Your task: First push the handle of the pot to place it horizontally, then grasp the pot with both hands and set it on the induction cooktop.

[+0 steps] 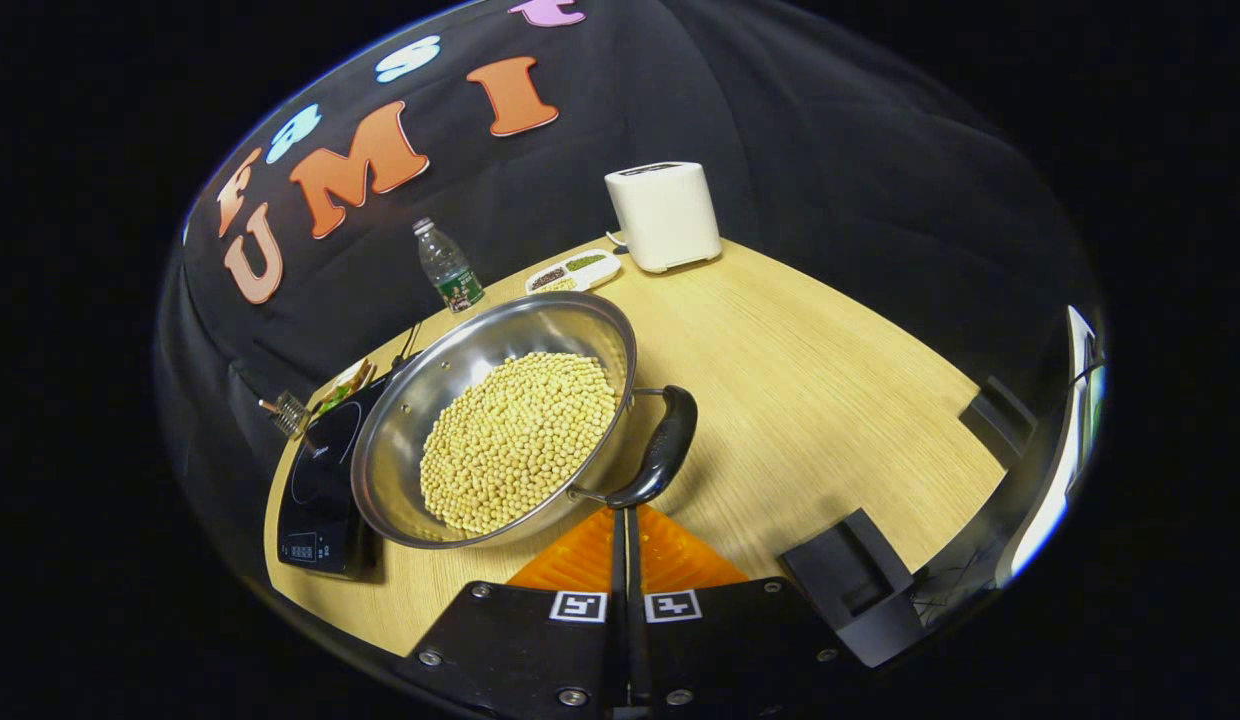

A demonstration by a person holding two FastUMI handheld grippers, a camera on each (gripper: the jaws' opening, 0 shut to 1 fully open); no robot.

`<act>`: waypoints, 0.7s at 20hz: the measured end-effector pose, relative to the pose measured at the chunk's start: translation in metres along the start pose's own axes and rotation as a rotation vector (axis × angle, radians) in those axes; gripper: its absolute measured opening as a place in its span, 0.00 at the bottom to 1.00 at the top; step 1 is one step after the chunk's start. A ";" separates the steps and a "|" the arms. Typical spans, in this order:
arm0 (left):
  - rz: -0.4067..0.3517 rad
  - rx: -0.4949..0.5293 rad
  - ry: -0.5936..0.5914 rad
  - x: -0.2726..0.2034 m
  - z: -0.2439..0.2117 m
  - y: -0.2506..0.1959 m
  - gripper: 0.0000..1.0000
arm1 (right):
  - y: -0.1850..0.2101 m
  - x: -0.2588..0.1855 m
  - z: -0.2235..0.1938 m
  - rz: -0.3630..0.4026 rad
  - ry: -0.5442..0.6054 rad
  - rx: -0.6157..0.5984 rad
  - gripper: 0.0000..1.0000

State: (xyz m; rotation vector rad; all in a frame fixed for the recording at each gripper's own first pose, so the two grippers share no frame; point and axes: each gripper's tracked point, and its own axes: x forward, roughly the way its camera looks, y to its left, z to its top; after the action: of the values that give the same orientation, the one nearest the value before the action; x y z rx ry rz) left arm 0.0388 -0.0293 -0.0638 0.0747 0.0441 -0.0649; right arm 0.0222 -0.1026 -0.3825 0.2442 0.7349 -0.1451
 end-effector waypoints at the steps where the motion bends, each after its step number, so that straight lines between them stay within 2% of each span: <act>1: 0.002 -0.001 0.003 0.001 0.000 0.001 0.99 | -0.001 0.001 0.002 -0.005 -0.001 0.002 0.00; 14: 0.019 -0.019 0.017 0.008 -0.009 0.005 0.97 | -0.016 0.021 0.027 -0.054 0.003 0.063 0.00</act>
State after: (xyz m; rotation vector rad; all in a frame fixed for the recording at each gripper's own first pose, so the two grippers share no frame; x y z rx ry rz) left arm 0.0468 -0.0246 -0.0732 0.0570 0.0612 -0.0445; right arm 0.0516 -0.1265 -0.3801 0.2848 0.7413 -0.2199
